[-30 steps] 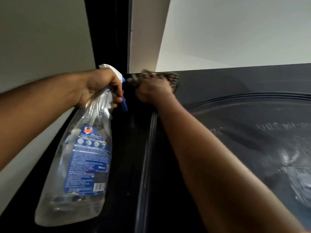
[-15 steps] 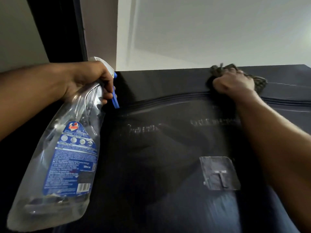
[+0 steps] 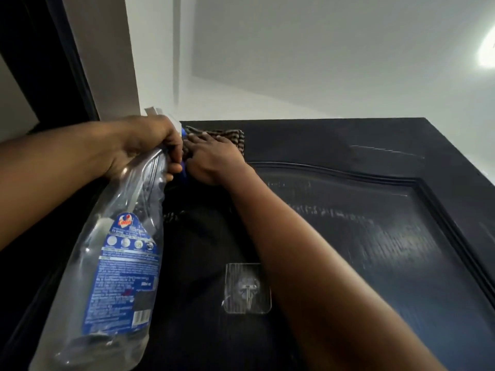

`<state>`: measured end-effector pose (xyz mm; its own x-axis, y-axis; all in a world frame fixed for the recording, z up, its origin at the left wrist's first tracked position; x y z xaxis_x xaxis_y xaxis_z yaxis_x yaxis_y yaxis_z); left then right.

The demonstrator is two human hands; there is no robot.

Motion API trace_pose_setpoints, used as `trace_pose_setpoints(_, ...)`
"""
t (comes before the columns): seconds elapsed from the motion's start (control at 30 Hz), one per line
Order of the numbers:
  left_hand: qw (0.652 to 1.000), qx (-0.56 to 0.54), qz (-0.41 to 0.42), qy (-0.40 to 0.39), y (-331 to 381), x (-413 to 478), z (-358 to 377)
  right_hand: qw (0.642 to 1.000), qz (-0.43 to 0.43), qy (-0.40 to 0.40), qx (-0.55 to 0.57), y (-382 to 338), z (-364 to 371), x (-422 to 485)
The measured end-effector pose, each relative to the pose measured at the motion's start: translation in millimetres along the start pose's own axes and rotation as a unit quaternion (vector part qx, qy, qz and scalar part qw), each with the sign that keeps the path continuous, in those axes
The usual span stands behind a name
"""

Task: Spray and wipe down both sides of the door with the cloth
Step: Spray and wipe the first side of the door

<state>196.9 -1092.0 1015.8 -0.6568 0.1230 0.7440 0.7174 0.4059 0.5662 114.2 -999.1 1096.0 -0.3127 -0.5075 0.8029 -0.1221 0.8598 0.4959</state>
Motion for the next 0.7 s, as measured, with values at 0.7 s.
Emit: trace_pose_setpoints(0.7, 0.996, -0.073, 0.018, -0.049, 41, -5, 76, 0.960, 0.273, 0.030, 0.047, 190, -7, -139)
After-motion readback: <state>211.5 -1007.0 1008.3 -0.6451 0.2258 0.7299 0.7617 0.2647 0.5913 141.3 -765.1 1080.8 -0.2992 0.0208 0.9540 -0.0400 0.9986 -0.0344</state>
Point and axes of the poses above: each hand's wrist, its own x-axis towards the middle knuckle, its own z-axis out of the palm, y = z × x, the point moved 3 cm from there along x, towards the middle knuckle, and after that the axes turned 14 degrees about -y, right-handed, at the moved point
